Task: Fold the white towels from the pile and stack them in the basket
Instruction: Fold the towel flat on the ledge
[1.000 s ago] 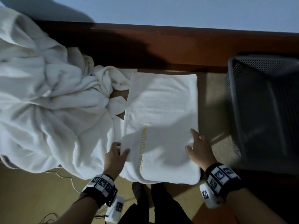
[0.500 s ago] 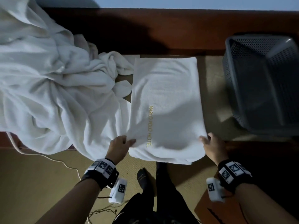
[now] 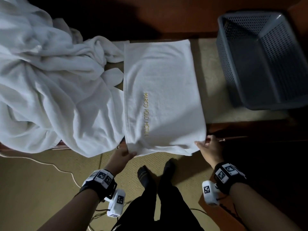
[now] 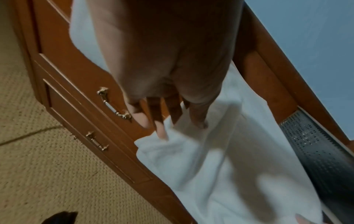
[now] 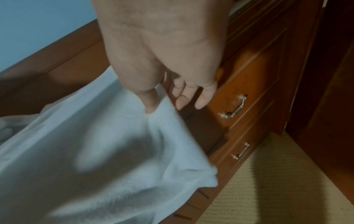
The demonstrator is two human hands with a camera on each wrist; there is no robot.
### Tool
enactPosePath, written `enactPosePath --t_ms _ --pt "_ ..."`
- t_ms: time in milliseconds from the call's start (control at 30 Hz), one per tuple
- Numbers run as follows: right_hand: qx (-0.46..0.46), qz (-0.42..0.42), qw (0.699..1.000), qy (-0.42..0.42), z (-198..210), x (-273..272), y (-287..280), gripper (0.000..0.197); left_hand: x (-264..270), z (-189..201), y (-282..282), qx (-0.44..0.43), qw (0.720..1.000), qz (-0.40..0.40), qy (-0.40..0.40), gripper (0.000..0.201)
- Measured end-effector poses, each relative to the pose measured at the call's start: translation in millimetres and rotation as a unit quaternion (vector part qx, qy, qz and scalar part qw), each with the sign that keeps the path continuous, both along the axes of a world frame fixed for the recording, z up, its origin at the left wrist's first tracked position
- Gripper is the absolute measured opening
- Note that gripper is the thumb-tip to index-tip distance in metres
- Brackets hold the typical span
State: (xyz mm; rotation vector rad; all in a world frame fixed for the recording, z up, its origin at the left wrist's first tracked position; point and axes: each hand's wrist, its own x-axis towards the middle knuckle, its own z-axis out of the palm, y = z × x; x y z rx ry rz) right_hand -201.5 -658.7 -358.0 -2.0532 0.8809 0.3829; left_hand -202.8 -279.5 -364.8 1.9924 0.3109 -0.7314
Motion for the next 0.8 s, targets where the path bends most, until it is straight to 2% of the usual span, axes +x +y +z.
enactPosePath --t_ms 100,200,267,367,433,500,633,733,800 --pt "0.041 0.022 0.999 -0.008 -6 -12 -3 0.006 -4 -11 -8 -0.019 0.998 0.051 0.008 0.009" --pt "0.09 0.029 0.996 0.007 -23 -24 -11 0.011 -2 -26 -12 -0.02 0.994 0.101 0.028 0.043" --pt "0.12 0.037 0.992 0.027 -37 -28 -14 0.004 -2 -37 -20 -0.021 0.995 0.088 0.031 0.046" --pt "0.144 0.07 0.986 0.045 -57 -27 -13 0.021 -3 -45 -23 -0.018 0.995 0.101 0.003 0.057" --pt "0.168 0.078 0.982 0.036 -64 -33 -11 0.02 -12 -48 -22 -0.026 0.994 0.103 -0.007 0.066" --pt "0.209 0.054 0.976 0.013 -60 -47 -10 0.014 -27 -40 -24 -0.064 0.991 0.118 -0.004 0.062" --pt "0.282 0.018 0.959 0.017 -38 -93 -18 0.021 -68 -13 -28 -0.143 0.982 0.12 0.031 0.054" --pt "0.293 0.029 0.954 0.051 -22 -130 -19 0.023 -109 5 -28 -0.121 0.985 0.07 0.101 0.044" --pt "0.284 0.054 0.955 0.066 -7 -149 -18 0.021 -136 17 -31 -0.102 0.987 0.063 0.108 0.053"
